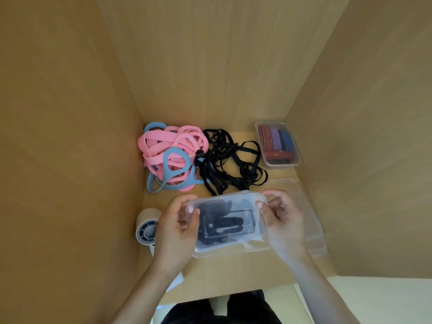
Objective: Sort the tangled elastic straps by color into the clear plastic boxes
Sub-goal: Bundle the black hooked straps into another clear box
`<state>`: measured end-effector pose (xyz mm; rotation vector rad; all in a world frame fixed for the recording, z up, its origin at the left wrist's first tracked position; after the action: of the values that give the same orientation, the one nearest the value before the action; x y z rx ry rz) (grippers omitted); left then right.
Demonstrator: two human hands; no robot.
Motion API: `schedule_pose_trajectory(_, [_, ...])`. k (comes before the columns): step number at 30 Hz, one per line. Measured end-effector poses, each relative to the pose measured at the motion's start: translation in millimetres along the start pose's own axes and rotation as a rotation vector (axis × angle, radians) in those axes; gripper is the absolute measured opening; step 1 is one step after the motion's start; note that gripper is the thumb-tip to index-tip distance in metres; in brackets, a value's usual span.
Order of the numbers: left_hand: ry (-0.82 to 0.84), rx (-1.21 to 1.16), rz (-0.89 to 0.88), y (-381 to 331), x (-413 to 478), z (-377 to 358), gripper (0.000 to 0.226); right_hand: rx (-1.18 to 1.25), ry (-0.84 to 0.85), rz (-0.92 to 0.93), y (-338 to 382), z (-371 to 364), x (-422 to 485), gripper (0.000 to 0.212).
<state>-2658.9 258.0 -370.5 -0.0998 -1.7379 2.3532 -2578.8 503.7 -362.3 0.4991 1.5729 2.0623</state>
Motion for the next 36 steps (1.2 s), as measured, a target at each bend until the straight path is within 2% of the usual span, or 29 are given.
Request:
schedule_pose_trajectory(2, [0.045,0.108,-0.041,2,-3,-4,0.043,-0.043,-0.009,-0.007,-6,-7,3,0.031])
schedule_pose_trajectory(5, [0.148,0.284,-0.074,3,-5,-14,0.072,-0.068,-0.017,-0.012,-12,-16,10,0.021])
schedule_pose_trajectory(9, [0.19,0.527,-0.152,3,-13,-22,0.101,-0.143,-0.023,0.043,-13,-18,18,0.02])
schedule_pose_trajectory(15, [0.29,0.415,-0.025,26,-17,-28,0.126,-0.219,0.037,0.044,-20,-25,24,0.022])
schedule_pose_trajectory(20, [0.335,0.476,0.003,32,-13,-31,0.123,-0.191,0.071,0.037,-20,-32,27,0.03])
schedule_pose_trajectory(25, [0.386,0.575,-0.031,31,-5,-36,0.12,-0.206,0.076,-0.048,-28,-36,30,0.029])
schedule_pose_trajectory(30, [0.358,0.59,-0.047,33,-4,-38,0.113,-0.263,0.088,-0.021,-30,-40,26,0.032])
schedule_pose_trajectory(36, [0.285,0.605,-0.108,33,-1,-37,0.094,-0.275,0.095,-0.01,-36,-41,23,0.034])
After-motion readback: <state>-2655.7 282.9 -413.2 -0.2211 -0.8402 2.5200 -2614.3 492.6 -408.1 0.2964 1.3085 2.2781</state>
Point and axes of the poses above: each hand's wrist, its own x-axis towards the middle knuckle, its own z-axis out of the back of the hand, y = z × x, the point moved 8 cm from there along x, towards the middle knuckle, and after that the axes turned 4 degrees about -z, right-handed, at the moved point
